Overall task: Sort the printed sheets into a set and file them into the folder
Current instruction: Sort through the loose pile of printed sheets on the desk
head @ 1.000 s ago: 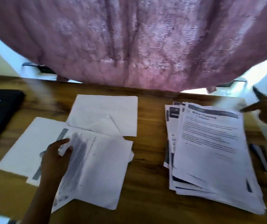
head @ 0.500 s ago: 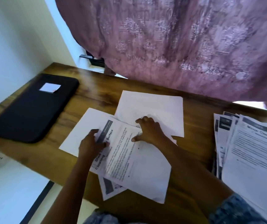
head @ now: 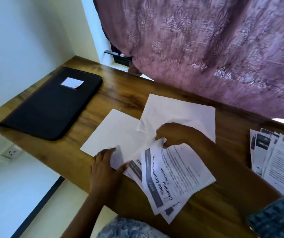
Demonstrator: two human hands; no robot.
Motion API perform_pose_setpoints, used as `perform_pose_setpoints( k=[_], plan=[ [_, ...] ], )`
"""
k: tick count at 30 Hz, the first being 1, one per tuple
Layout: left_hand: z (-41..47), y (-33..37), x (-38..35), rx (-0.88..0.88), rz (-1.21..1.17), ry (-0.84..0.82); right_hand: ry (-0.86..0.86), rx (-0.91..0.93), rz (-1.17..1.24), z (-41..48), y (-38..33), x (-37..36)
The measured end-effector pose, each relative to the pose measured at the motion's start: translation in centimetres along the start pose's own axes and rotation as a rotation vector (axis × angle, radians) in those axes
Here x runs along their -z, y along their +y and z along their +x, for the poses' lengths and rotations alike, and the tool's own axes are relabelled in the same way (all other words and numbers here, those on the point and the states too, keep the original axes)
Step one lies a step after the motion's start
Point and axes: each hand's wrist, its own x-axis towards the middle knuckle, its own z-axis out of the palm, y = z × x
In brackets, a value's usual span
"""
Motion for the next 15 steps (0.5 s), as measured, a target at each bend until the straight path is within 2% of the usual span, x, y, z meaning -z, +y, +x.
perform_pose_setpoints(
  k=[3, 7, 11, 13, 15],
  plan=[
    [2.3, 0.0, -0.4, 0.020, 0.155, -0.128, -0.021, 0.080, -0.098, 1.7, -1.3, -0.8],
    [4.7, 0.5, 0.5, 0.013, 0.187, -0.076, -0.053, 0.071, -0.137, 2.2, -1.7, -1.6],
    [10.2, -1.2, 2.4, 0.157, 0.128, 0.004, -0.051, 0.058, -0.159, 2.5, -1.1, -2.0],
    [13.2, -1.6, 3.3, 0.195, 0.158, -0.015, 0.000, 0.032, -0.078, 2.2, -0.6, -2.3],
    [15.3, -1.0, 4.1, 0.201, 0.155, -0.068, 0.056, 0.009, 0.135, 1.0, -0.4, -1.9]
  ],
)
